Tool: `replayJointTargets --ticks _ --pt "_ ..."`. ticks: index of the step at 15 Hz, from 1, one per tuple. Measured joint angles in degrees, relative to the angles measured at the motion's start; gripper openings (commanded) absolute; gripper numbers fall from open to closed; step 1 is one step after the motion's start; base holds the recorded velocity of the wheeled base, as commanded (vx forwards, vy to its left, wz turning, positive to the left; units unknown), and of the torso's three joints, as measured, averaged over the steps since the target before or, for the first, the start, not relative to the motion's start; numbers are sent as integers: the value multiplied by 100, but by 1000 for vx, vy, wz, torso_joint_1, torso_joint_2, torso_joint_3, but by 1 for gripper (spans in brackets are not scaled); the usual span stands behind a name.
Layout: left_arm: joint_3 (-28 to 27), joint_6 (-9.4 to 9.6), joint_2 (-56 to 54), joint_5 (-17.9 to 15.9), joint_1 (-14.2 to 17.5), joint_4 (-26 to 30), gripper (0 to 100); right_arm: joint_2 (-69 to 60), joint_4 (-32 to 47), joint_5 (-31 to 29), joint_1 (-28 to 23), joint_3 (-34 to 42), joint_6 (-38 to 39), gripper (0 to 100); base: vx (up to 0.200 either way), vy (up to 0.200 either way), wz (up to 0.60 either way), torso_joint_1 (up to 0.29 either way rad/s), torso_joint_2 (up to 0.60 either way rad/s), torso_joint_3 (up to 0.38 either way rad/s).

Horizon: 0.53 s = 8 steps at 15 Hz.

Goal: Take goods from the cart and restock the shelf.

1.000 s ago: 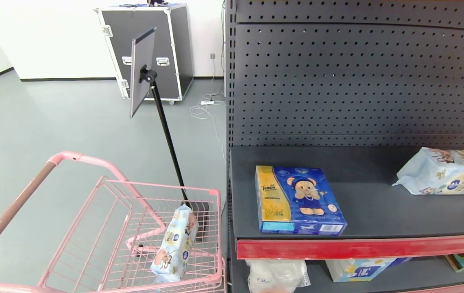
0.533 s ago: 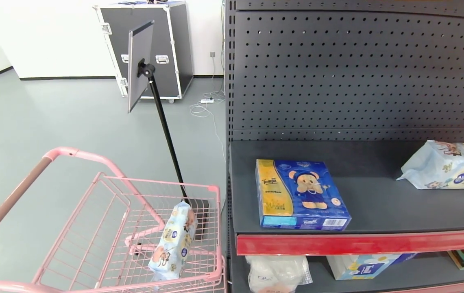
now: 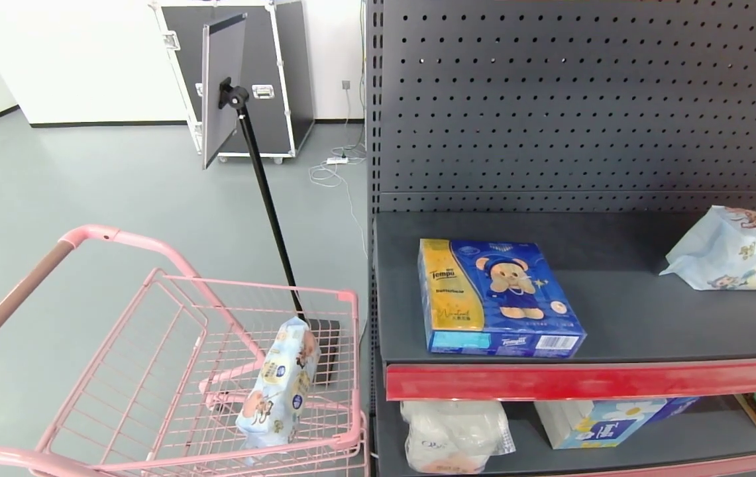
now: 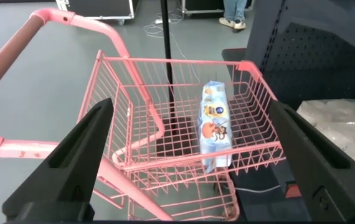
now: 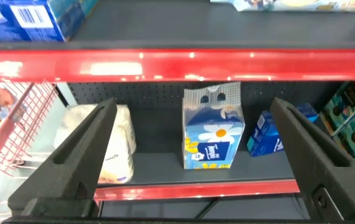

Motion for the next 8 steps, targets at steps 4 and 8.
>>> replayJointTargets --ticks 4,8 --pt "2 0 0 1 0 0 100 0 0 2 0 0 20 100 0 0 0 -141 377 237" --pt "2 0 0 4 -5 2 100 0 2 0 -2 0 22 100 0 0 0 -159 458 293"
